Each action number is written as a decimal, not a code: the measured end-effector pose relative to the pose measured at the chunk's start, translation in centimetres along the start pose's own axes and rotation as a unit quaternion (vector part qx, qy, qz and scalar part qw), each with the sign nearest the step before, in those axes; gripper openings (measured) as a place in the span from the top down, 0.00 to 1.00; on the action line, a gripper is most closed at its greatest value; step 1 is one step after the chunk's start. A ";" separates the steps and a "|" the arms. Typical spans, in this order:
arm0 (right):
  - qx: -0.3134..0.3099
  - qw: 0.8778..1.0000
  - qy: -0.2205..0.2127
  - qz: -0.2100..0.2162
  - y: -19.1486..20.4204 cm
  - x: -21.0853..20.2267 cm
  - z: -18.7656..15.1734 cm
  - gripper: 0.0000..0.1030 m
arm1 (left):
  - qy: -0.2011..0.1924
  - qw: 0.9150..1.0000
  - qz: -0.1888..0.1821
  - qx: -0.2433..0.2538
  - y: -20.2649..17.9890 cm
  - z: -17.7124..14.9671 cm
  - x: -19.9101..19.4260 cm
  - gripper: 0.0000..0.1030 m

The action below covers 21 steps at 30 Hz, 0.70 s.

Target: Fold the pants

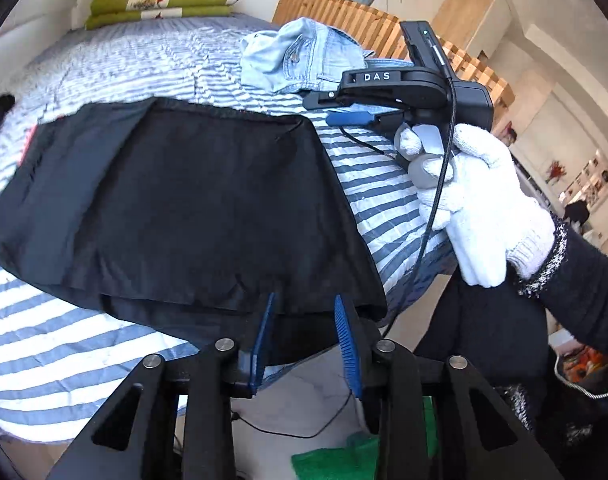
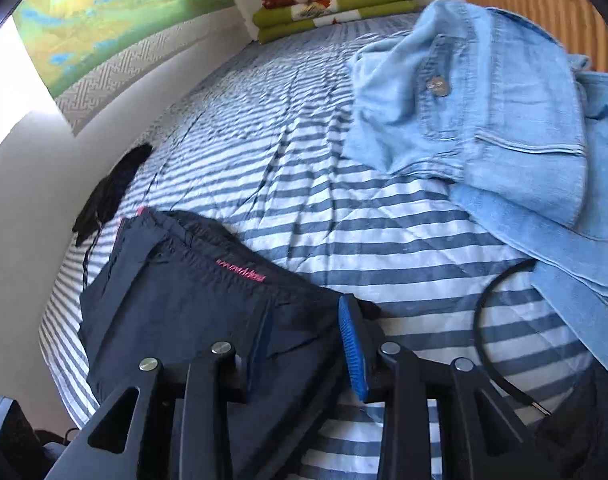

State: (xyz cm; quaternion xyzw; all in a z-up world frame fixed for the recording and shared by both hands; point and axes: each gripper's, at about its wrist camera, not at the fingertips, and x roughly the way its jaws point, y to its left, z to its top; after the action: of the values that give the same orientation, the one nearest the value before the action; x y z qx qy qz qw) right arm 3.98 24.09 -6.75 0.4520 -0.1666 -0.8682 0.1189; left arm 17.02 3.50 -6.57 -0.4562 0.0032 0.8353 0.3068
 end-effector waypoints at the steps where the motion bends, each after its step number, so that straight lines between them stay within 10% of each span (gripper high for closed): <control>1: 0.025 1.000 -0.001 0.020 -1.0 -0.7 -0.5 0.60 | -0.006 1.000 0.014 0.021 -0.7 0.1 -0.3 0.63; 9: 0.121 0.980 0.085 0.134 -4.2 -1.3 -6.5 0.58 | 0.031 0.993 0.043 0.106 -5.3 0.4 3.6 0.59; 16: 0.050 0.977 0.133 0.159 -0.4 -1.2 -9.0 0.59 | 0.035 0.983 0.087 0.155 -7.6 0.7 5.4 0.47; 18: 0.056 0.968 0.157 0.188 0.2 -0.9 -9.5 0.83 | 0.040 0.978 0.113 0.172 -8.1 0.2 5.8 0.44; 21: 0.084 0.964 0.164 0.194 0.1 -0.6 -9.6 0.91 | 0.040 0.969 0.150 0.194 -8.6 0.2 6.8 0.44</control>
State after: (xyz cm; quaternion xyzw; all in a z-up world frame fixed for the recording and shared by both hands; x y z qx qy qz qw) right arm 12.25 22.48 -11.47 0.5556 -0.3014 -0.7254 0.2727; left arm 18.66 14.05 -9.32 -0.4154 0.2456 0.8362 0.2606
